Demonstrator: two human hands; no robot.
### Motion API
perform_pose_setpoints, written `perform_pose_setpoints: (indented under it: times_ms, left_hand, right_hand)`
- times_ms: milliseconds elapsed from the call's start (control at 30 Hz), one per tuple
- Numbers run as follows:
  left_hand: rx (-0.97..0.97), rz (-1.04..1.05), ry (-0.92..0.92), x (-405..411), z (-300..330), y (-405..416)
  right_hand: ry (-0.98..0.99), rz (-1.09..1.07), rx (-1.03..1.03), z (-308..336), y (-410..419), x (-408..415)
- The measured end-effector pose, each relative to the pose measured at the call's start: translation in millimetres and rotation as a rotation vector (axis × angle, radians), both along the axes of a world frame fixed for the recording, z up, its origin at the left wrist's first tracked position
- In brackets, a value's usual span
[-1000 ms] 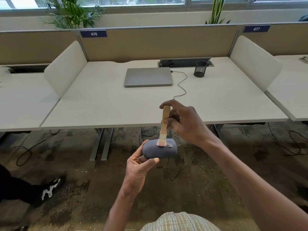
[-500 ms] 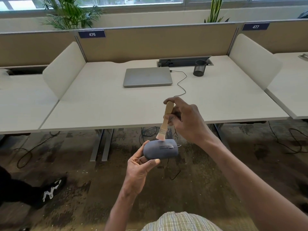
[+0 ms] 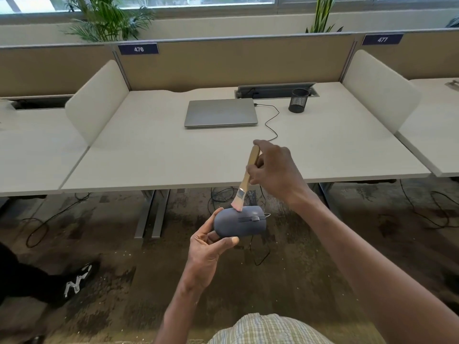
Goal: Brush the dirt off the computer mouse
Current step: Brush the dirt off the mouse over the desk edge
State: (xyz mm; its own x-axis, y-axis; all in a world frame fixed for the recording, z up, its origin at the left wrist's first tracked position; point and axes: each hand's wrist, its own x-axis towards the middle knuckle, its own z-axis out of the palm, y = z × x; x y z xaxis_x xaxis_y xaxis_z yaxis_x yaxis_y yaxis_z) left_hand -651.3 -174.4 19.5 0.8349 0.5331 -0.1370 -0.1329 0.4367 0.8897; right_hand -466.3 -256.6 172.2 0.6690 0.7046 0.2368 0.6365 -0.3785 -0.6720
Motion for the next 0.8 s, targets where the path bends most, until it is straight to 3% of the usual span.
perform_pose_setpoints:
  times_ms: [167,333,467,567,700,800]
  left_hand:
    - [-0.005,0.0,-0.003,-3.0,-0.9,-0.2]
    - [-0.003,0.005,-0.017,-3.7,-0.8,0.9]
    - [-0.006,0.003,-0.01,-3.6,-1.4,-2.4]
    - [-0.009,-0.004,-0.022,-3.3,-0.4,-2.8]
    - [0.012,-0.007,-0.015,-3.5,-1.8,-5.2]
    - [0.017,-0.004,-0.011,-4.3,-1.2,-4.1]
  right_hand:
    - [-0.084,-0.037,-0.07,1.4,-5.5,1.6]
    - [0.036,0.049,0.012,4.6,-8.0,-3.5]
    - [-0.096,-0.026,-0.062,2.1,-15.4,0.2]
    - [-0.002,0.014,0.005,5.1,-15.0,0.5]
    - [-0.059,0.02,-0.091,2.1,-10.4,-1.6]
    - [-0.077,0.09,0.025,6.7,-2.0,-4.6]
